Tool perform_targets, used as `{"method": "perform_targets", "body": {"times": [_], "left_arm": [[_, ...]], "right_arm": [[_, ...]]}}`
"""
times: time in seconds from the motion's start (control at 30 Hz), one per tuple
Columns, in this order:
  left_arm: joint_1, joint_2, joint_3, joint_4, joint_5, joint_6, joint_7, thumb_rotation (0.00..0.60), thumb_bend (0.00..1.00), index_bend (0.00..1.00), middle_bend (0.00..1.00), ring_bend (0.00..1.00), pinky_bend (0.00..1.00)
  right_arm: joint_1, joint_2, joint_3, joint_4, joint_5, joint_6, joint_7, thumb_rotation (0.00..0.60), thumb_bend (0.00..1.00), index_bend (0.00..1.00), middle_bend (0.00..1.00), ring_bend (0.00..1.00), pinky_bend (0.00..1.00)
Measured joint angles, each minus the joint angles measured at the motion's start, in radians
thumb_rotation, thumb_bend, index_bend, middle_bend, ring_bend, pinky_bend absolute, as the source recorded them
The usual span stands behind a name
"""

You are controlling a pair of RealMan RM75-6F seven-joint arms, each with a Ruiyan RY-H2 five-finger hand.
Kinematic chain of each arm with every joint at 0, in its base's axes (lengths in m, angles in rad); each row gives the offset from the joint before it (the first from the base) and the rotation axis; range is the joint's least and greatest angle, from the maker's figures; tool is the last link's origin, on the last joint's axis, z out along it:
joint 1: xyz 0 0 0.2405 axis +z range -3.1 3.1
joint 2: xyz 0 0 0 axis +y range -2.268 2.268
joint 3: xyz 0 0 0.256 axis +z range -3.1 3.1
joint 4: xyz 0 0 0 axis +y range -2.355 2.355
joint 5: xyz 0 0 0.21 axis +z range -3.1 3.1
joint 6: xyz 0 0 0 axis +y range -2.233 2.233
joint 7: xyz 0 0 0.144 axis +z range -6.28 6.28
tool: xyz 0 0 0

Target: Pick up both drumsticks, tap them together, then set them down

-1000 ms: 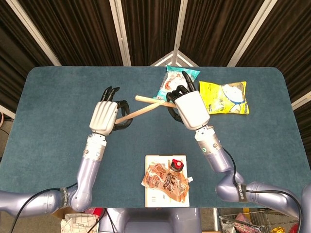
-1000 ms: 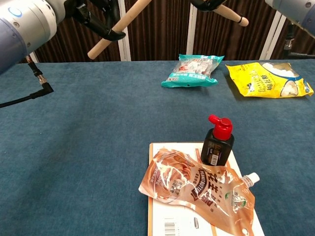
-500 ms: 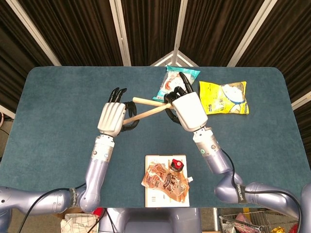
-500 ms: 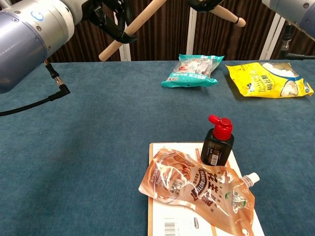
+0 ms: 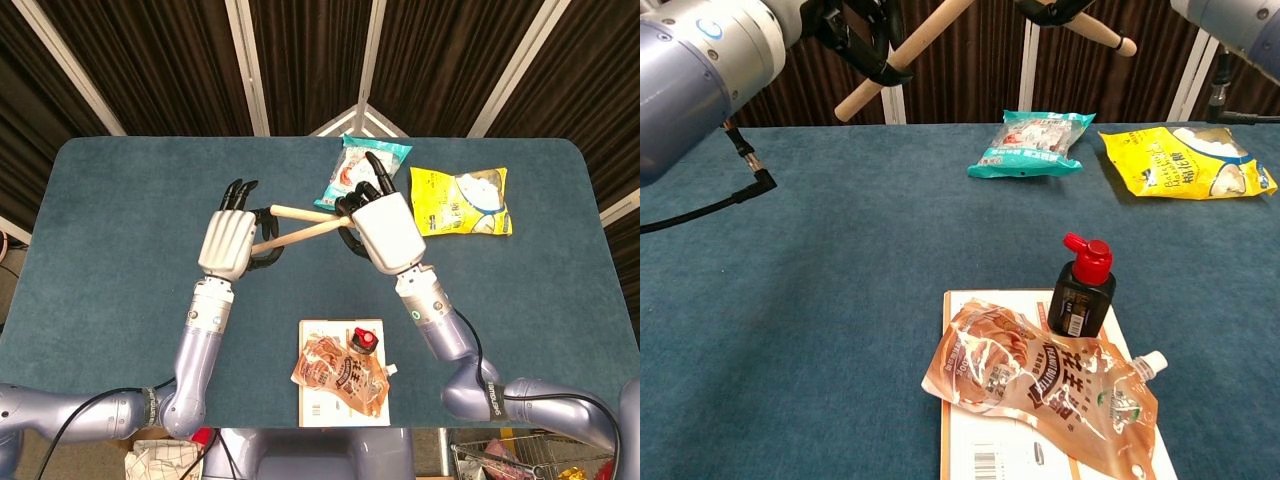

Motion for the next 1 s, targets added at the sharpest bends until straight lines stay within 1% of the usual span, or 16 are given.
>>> {"method": "perform_targets", "body": {"times": [0.5, 0.8, 1.0], "left_arm": [[0.018, 0.024, 0.009, 0.021, -0.005, -0.011, -0.029, 0.600, 0.46, 0.69, 0.64, 0.10, 0.00], [0.013, 0.024, 0.019, 0.021, 0.000, -0.018, -0.024, 0.600, 0.46, 0.69, 0.64, 0.10, 0.00], [0.029, 0.059, 0.033, 0.010, 0.014, -0.024, -0.032, 0.600, 0.46, 0.69, 0.64, 0.10, 0.00]], "right_arm": [[-0.007, -0.004, 0.001, 0.004, 0.005, 0.009, 0.010, 0.600, 0.53, 0.68, 0.68, 0.40, 0.00], [-0.013, 0.001, 0.005, -0.001, 0.010, 0.015, 0.011, 0.600, 0.53, 0.67, 0.68, 0.40, 0.00], [-0.026, 0.019, 0.011, -0.002, 0.018, 0.023, 0.023, 0.600, 0.53, 0.68, 0.68, 0.40, 0.00]]}}
